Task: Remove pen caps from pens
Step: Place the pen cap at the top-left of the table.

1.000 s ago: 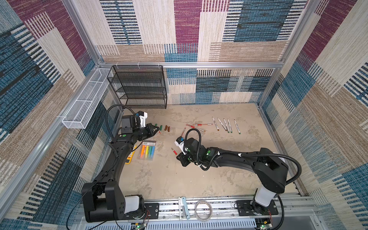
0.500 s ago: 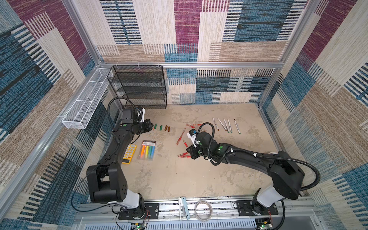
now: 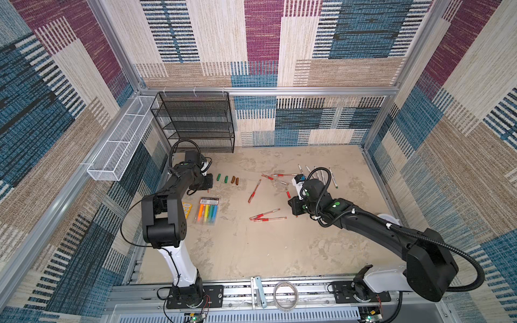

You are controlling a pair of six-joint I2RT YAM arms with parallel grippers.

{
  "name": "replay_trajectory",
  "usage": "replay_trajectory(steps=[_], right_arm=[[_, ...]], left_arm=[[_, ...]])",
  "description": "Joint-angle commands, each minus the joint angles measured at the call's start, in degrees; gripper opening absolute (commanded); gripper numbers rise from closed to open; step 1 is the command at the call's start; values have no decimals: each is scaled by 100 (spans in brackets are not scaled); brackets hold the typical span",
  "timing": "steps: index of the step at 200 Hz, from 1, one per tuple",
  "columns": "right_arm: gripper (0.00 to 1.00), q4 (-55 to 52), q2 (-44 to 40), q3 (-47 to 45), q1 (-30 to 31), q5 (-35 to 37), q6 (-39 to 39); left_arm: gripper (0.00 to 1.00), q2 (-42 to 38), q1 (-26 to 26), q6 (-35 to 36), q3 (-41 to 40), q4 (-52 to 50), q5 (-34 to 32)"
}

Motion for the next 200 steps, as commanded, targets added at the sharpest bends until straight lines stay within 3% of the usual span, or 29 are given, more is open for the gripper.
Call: replay_trajectory(steps=[1, 41, 112, 200], right_arm=[[0, -64, -240, -115, -237, -8, -111], [0, -152, -342, -236, -528, -123, -206], [0, -236, -603, -333, -812, -98, -317], [0, -632, -279, -98, -1513, -284, -628]], left_arm=[[0, 289, -15, 320, 276, -352, -383], [0, 935, -64, 378, 896, -637, -695], [0, 1563, -127, 423, 1312, -750, -1015], [31, 1294, -219, 341, 1344, -856, -902]])
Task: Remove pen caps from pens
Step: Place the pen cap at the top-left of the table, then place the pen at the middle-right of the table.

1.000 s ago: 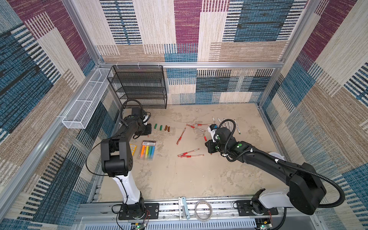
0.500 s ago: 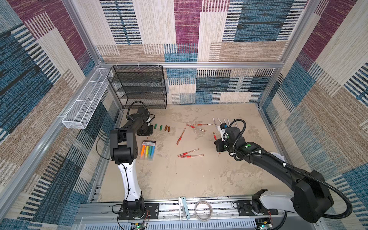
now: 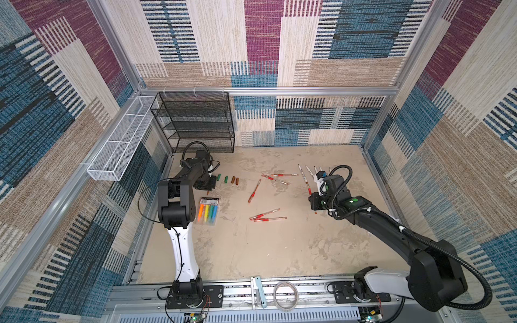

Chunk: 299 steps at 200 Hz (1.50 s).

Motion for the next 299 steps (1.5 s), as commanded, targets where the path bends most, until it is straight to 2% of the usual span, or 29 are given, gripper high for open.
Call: replay_trajectory(steps=[1, 28, 69, 134, 174, 198, 259, 283, 299], right_arm=[[0, -50, 70, 82, -142, -76, -201], [0, -167, 285, 158, -393, 29, -446], [0, -164, 514, 239, -834, 60, -740], [1, -62, 1209, 317, -1468, 289, -1131], [2, -42, 1697, 357, -1721, 393, -1166], [2, -169, 2009, 407, -1769, 678, -1192], [3, -92, 2348, 397, -1878, 790, -1148], [8, -141, 2387, 379, -1879, 833, -1180], [16, -135, 2387, 389, -1880, 877, -1159]], left_arm=[[31, -259, -16, -5, -69, -77, 83], [37, -619, -57, -105, -164, -111, 223], [43, -1670, -111, -295, -772, 119, 714], [65, -3929, -192, -562, -2682, 1179, 1845], [74, -5093, -189, -570, -3730, 1955, 2046], [80, -5331, -122, -567, -3927, 1961, 2248], [83, -5351, -69, -716, -3972, 2115, 2458], [83, -5341, -60, -748, -3899, 2036, 2475], [83, -5364, -45, -757, -3908, 2053, 2473]])
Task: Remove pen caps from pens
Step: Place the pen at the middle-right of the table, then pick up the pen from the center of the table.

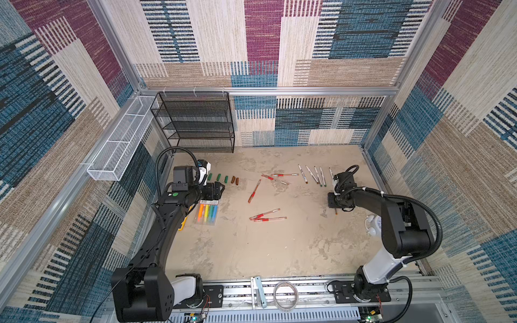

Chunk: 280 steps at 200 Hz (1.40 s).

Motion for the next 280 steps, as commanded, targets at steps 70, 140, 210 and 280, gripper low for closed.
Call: replay_trajectory(steps=[70, 140, 210, 280], right_arm=[[24, -213, -97, -28, -17, 44, 48], [39, -499, -1535, -34, 51, -544, 183], [55, -202, -2304, -408, 1290, -1659, -157], [54, -282, -1503, 93, 2508, -1904, -512]], left_arm=[[83, -17, 134, -195, 71, 142, 66], [84, -26, 258, -246, 116, 94, 104], [84, -26, 294, -221, 10, 214, 94], [84, -31, 328, -250, 83, 119, 126]])
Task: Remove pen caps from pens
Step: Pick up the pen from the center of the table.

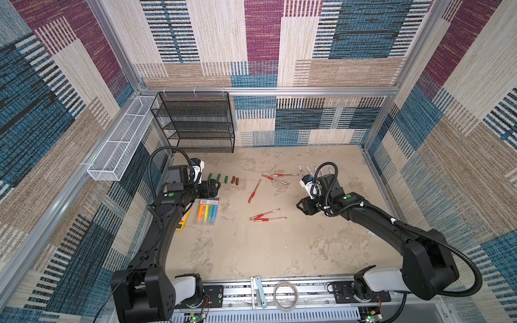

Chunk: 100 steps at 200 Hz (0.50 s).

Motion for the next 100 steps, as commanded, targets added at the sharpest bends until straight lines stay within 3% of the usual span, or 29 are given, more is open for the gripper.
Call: replay_trajectory(steps=[1, 100], right_arm=[[54, 84, 260, 201, 285, -176, -200], [53, -368, 2061, 1269, 1322, -25, -853]], left_arm=[[84, 3, 24, -22, 62, 22, 106], [84, -65, 104, 35, -52, 125, 98]])
